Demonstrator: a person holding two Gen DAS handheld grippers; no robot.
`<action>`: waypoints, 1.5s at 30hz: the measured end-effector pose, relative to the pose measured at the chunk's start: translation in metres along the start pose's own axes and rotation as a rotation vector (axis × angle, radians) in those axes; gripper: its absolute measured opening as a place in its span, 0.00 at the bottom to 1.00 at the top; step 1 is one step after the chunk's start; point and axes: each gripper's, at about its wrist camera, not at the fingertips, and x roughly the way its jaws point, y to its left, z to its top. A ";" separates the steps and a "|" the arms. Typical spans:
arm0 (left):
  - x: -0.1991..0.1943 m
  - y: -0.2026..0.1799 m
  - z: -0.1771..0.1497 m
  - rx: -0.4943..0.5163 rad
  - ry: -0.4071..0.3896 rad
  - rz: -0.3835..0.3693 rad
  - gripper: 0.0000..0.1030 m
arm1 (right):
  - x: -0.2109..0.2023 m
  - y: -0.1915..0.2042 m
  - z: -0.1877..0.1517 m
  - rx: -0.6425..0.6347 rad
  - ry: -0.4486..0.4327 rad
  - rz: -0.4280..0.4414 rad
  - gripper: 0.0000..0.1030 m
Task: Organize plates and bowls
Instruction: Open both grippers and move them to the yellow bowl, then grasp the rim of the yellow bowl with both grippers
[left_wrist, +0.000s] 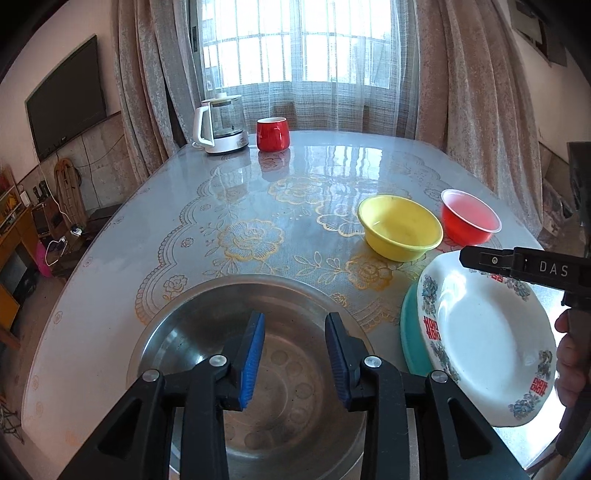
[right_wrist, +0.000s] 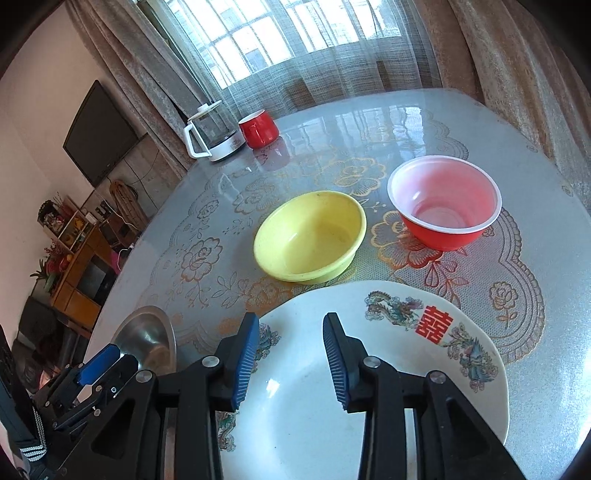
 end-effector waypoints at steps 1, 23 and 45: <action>0.003 -0.001 0.003 -0.002 0.008 -0.003 0.34 | 0.000 0.000 0.000 -0.007 -0.004 -0.016 0.35; 0.042 -0.018 0.049 0.026 0.049 -0.059 0.38 | 0.007 0.007 0.018 -0.228 -0.082 -0.261 0.35; 0.101 -0.014 0.090 -0.208 0.166 -0.266 0.49 | 0.044 -0.051 0.061 0.115 0.077 0.090 0.35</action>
